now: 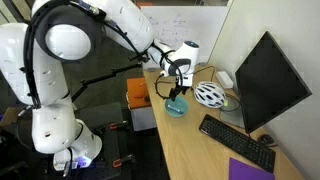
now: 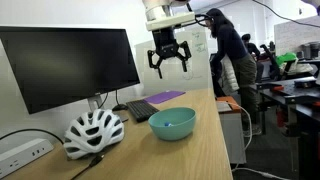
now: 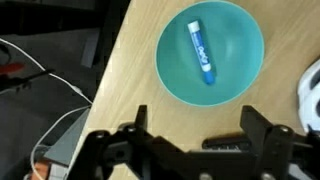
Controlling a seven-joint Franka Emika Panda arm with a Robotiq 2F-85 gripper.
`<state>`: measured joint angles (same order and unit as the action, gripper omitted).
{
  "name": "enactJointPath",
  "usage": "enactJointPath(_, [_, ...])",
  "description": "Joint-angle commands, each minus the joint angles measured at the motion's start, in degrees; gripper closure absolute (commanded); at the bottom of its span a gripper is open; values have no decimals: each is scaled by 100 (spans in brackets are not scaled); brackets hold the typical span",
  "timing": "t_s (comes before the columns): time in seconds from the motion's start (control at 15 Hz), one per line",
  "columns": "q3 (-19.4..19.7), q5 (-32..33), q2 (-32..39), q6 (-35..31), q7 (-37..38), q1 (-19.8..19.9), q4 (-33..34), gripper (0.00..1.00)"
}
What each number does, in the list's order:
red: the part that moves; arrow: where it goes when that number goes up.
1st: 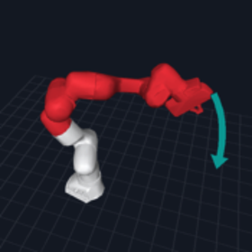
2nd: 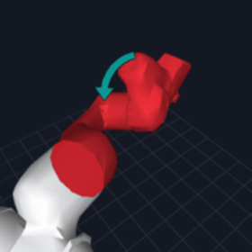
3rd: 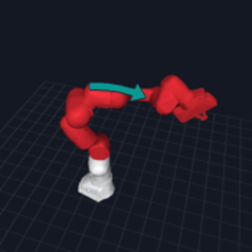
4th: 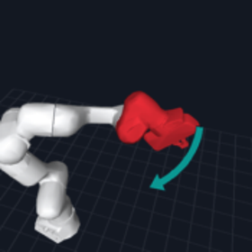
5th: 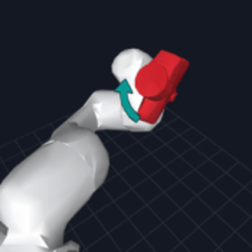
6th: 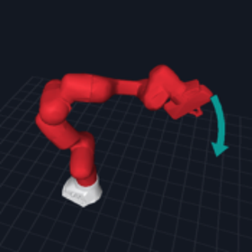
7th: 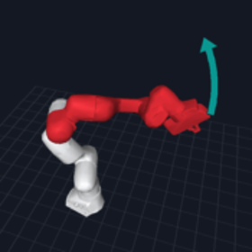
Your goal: Take the marker out of the bowl and put it on the desk
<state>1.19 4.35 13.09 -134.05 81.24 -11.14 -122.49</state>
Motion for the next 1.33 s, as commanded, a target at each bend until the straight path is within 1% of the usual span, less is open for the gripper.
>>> enactJointPath(0.0, [-56, 15, -1, 11, 9, 56, 9, 0])
enactJointPath(0.67, [-56, 15, -1, 11, 9, 56, 11, 0])
enactJointPath(0.8, [-168, -223, 209, -161, -524, 149, 96, 0])
enactJointPath(0.93, [-199, -123, 517, -297, -1078, 155, 201, 0])
enactJointPath(1.07, [-134, -78, 946, -547, -1312, 99, 367, 0])
enactJointPath(1.27, [-92, -235, 1645, -880, -1674, 66, 738, 0])
